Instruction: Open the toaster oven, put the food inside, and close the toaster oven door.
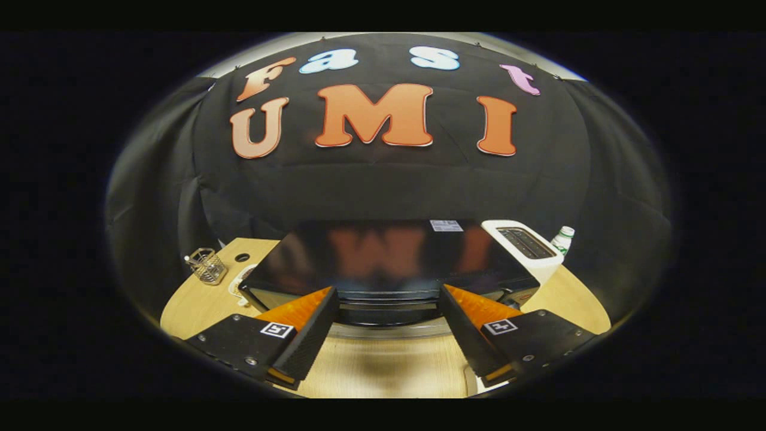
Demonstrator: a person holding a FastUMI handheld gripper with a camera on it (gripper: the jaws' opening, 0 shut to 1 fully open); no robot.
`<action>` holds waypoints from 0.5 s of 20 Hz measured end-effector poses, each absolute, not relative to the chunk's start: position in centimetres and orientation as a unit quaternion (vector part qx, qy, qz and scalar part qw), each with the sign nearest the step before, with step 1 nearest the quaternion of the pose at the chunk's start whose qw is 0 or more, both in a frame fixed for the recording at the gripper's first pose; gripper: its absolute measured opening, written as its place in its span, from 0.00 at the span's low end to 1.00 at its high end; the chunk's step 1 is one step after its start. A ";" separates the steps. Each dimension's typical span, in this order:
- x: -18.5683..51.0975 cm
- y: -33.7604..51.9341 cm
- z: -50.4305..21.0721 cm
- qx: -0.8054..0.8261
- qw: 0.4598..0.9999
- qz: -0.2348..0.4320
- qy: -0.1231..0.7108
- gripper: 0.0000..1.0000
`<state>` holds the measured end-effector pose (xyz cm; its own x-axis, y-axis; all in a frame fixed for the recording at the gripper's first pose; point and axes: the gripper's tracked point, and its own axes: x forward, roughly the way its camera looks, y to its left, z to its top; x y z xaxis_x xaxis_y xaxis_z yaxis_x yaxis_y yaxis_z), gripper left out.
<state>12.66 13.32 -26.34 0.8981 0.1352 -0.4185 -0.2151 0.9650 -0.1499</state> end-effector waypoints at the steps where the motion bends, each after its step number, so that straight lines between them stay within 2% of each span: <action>1: 12.6 13.4 -26.3 -0.092 0.971 0.093 0.200 0.99; 10: 11.8 13.4 -26.6 -0.080 0.971 0.083 0.209 1.00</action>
<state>11.84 13.42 -26.61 0.8988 0.1277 -0.4193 -0.1947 0.9734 -0.1209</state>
